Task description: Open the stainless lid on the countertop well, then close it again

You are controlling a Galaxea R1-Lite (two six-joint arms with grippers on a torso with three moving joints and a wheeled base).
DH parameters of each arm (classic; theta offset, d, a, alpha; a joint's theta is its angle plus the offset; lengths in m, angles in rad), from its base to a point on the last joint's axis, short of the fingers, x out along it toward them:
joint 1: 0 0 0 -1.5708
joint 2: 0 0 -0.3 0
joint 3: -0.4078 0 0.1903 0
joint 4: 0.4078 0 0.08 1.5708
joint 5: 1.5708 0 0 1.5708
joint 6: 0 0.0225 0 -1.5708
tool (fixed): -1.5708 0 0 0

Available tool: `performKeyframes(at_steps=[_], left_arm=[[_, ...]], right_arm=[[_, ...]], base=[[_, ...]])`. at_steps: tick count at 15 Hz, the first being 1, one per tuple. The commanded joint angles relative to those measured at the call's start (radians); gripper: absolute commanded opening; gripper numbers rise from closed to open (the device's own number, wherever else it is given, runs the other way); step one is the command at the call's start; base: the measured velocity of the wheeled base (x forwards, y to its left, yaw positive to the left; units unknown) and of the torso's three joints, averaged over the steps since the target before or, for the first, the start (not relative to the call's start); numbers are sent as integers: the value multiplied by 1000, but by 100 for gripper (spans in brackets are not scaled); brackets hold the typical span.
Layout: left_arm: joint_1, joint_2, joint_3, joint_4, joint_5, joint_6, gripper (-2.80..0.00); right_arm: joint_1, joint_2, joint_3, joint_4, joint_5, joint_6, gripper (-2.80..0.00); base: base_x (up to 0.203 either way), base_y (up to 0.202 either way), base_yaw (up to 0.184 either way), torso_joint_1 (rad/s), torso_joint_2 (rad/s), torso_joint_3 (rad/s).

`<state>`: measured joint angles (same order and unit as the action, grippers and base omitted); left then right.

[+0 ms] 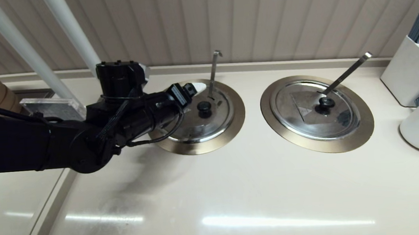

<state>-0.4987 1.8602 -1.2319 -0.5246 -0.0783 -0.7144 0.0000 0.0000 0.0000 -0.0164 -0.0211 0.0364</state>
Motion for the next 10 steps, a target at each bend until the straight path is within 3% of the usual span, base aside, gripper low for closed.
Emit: performKeyframes(at_steps=[1, 3, 6, 10], left_arm=[[0, 10, 0, -3, 2, 14, 0], [2, 0, 2, -3, 3, 41, 0], [4, -45, 12, 3, 37, 204, 0], [6, -190, 102, 93, 167, 474, 0]], right_arm=[[0, 0, 5, 0, 0, 0, -280], [0, 0, 5, 0, 0, 0, -280], [0, 0, 5, 0, 0, 0, -280], [0, 0, 5, 0, 0, -1, -280]], base=[[0, 0, 0, 0, 0, 0], [0, 0, 0, 0, 0, 0], [0, 0, 0, 0, 0, 0], [0, 0, 0, 0, 0, 0]])
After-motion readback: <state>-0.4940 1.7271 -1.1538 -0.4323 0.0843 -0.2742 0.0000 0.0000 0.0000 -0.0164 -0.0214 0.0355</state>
